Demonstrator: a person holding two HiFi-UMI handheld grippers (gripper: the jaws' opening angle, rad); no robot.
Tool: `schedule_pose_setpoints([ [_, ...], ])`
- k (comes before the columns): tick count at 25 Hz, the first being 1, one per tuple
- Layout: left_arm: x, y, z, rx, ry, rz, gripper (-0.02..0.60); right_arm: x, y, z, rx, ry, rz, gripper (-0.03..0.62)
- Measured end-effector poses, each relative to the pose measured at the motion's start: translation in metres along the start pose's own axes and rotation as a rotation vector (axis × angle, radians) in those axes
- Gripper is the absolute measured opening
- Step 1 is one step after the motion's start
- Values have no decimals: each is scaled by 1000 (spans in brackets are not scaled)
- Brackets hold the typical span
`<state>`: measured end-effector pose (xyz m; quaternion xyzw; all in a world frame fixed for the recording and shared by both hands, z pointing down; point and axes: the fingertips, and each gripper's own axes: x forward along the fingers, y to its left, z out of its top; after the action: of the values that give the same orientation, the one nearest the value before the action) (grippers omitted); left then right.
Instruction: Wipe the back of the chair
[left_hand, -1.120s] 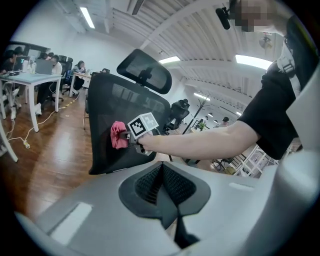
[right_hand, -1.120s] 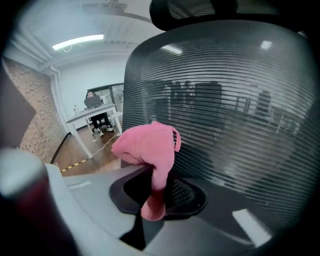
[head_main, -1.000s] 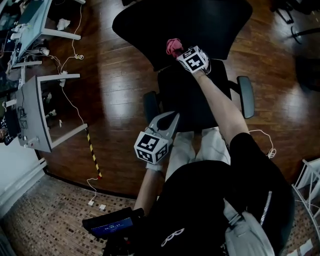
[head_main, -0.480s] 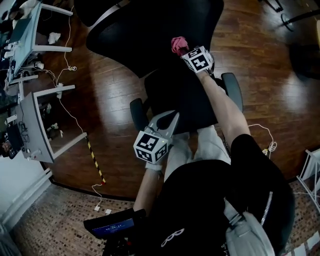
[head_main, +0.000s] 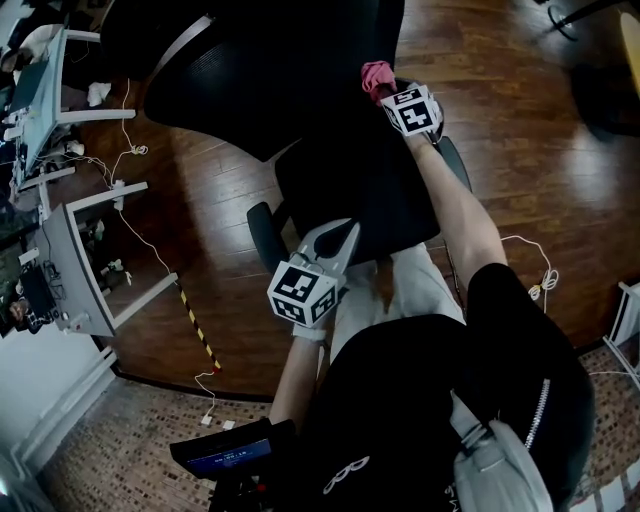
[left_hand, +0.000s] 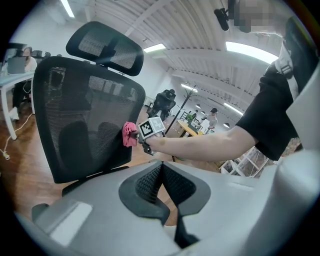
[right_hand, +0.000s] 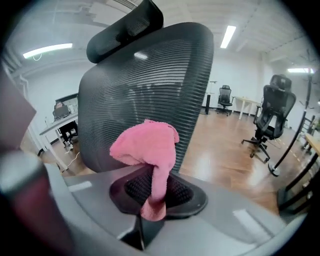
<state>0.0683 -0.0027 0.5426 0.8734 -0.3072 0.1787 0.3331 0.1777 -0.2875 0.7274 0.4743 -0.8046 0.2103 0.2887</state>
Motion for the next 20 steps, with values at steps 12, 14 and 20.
schedule_pose_setpoints([
  [12, -29, 5, -29, -45, -11, 9, -8, -27, -58, -45, 167, 107, -277, 43],
  [14, -37, 10, -32, -53, -14, 10, -8, -23, -54, -51, 169, 137, -279, 43],
  [20, -65, 26, -52, -80, -25, 35, -8, 6, -7, -45, 93, 154, -250, 43],
])
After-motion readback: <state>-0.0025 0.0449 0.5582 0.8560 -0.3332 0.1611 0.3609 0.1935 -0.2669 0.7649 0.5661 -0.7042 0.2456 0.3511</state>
